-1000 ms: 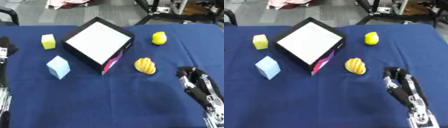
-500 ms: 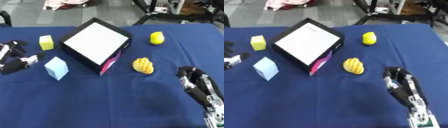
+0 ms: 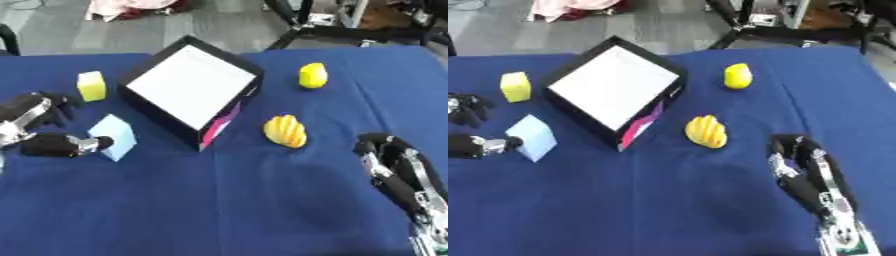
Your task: Pick up objects on the table and place them in the box.
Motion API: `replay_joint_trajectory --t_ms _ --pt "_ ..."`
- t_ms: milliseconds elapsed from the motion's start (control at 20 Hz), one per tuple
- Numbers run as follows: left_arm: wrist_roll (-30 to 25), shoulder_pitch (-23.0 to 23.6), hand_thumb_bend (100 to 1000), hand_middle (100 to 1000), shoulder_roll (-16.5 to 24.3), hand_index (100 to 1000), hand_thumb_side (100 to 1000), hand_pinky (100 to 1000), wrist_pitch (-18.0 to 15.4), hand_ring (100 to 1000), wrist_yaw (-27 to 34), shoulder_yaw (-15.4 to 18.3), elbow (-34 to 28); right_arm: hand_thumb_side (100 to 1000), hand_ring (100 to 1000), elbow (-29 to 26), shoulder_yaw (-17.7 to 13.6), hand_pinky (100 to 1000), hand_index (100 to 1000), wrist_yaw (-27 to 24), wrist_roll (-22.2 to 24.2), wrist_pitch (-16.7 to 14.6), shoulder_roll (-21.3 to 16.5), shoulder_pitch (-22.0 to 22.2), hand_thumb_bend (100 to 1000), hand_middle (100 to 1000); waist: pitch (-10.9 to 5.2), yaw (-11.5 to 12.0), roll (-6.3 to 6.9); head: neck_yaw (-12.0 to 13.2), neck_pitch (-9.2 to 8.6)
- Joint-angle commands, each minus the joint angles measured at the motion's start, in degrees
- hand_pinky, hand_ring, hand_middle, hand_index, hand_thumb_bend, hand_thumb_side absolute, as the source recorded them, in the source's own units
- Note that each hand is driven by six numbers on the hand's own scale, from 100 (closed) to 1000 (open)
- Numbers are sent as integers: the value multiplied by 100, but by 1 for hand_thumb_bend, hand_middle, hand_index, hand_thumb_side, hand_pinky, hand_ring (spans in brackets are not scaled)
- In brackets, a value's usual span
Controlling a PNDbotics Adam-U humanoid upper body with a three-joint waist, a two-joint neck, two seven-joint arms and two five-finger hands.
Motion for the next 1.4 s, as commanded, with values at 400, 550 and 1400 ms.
replay_joint_trajectory --t_ms 400,550,1400 --pt "392 -244 713 659 -396 852 527 763 310 659 -985 -340 516 473 646 -42 16 721 694 -9 22 -2 -107 -43 100 586 -175 -16 53 20 -11" --pt "571 -329 717 653 -508 850 526 760 393 653 -1060 -380 753 471 646 -41 18 721 694 -11 25 0 -103 -40 100 586 -172 -16 49 24 -11" --pt "1482 -637 648 594 -1101 800 455 746 522 609 -645 -496 1846 474 645 -38 25 720 694 -21 30 1 -79 -48 100 586 -154 -43 37 33 -11"
